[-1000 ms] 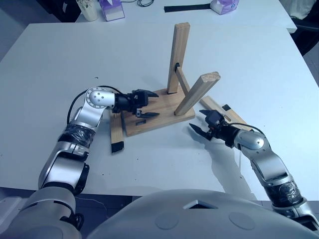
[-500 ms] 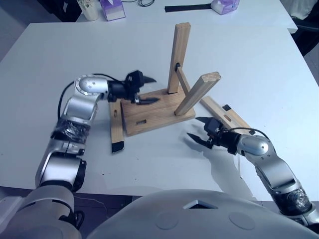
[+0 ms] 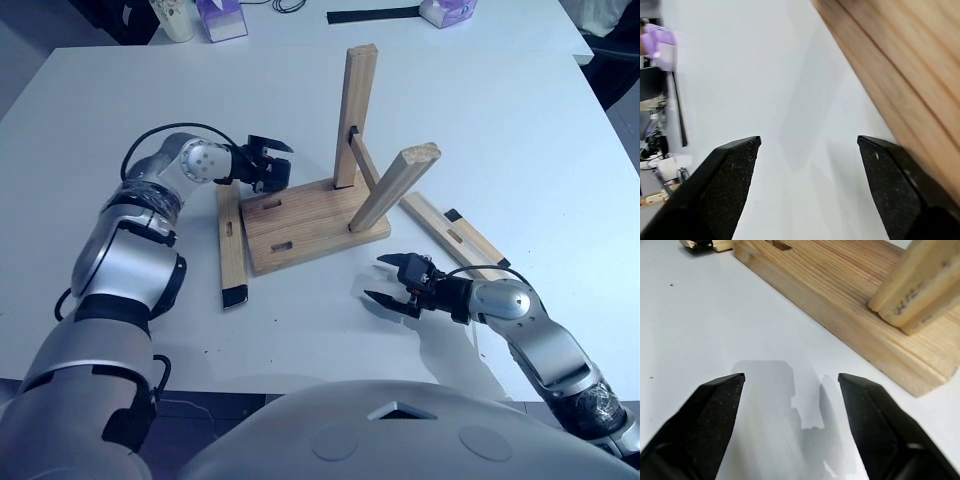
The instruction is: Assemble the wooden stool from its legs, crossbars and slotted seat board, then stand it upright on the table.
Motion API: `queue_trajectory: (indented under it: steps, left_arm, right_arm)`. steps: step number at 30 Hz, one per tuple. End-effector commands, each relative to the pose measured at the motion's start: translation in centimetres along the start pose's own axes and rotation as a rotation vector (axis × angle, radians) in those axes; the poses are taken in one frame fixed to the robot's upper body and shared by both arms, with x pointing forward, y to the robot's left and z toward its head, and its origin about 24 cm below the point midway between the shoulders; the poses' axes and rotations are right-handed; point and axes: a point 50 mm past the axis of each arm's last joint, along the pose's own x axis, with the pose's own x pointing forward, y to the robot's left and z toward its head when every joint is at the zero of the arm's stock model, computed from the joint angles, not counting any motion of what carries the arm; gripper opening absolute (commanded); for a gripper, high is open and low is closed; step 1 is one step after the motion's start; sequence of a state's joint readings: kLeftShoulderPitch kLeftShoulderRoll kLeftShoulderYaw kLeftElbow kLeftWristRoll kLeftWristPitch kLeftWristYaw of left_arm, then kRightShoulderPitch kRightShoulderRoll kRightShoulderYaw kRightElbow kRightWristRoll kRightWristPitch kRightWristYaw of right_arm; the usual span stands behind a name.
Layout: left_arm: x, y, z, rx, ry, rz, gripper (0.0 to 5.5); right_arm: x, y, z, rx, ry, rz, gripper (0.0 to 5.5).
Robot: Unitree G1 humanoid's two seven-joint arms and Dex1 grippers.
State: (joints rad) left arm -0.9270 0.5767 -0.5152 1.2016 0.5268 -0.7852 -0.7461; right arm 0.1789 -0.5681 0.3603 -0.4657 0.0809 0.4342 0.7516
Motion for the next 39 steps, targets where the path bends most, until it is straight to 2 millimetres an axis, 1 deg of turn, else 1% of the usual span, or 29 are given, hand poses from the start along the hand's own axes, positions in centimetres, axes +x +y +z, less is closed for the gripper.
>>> queue_trajectory:
  steps: [1, 6, 9, 12, 15, 18, 20, 22, 28, 34, 36, 39]
  left_arm:
    - [0.1, -2.2, -0.4, -0.112, -0.054, -0.144, 3.6]
    - [0.8, -3.0, 0.7, -0.212, -0.186, -0.205, 3.6]
    - [0.9, -3.3, 1.2, -0.241, -0.246, -0.224, 3.6]
    - [0.8, -4.2, 1.6, -0.235, -0.293, -0.253, 3.6]
    - [0.0, -5.8, 2.0, -0.218, -0.339, -0.271, 3.6]
    - [-1.1, -7.3, 2.9, -0.269, -0.392, -0.241, 3.6]
    - [-1.7, -8.5, 3.3, -0.293, -0.394, -0.233, 3.6]
    - [-2.1, -9.2, 3.7, -0.32, -0.388, -0.224, 3.6]
    - [-2.3, -9.3, 5.4, -0.369, -0.413, -0.181, 3.6]
    - [-2.6, -10.2, 7.3, -0.382, -0.446, -0.195, 3.6]
    - [-2.8, -10.4, 7.4, -0.388, -0.445, -0.2, 3.6]
    - [-3.0, -10.4, 7.0, -0.399, -0.419, -0.181, 3.6]
  right_arm:
    - [0.4, 0.0, -0.1, 0.014, 0.006, -0.014, 3.43]
    - [1.1, 0.2, -0.3, 0.038, 0.006, -0.042, 3.43]
    - [0.9, -0.6, -0.4, 0.042, 0.015, -0.089, 3.43]
    - [0.2, -1.4, -0.5, 0.035, 0.027, -0.121, 3.43]
    - [-0.7, -2.0, -0.4, 0.015, 0.041, -0.128, 3.43]
    - [-1.2, -2.3, -0.4, 0.005, 0.052, -0.129, 3.43]
    - [-1.5, -2.3, -0.5, 0.004, 0.06, -0.128, 3.43]
    - [-1.6, -2.3, -0.8, 0.004, 0.074, -0.127, 3.43]
    - [-1.6, -2.9, -1.1, -0.011, 0.09, -0.14, 3.43]
    - [-1.2, -3.7, -1.1, -0.038, 0.091, -0.144, 3.43]
    - [-1.1, -3.7, -1.2, -0.044, 0.094, -0.14, 3.43]
    - [-1.0, -3.6, -1.2, -0.048, 0.096, -0.133, 3.43]
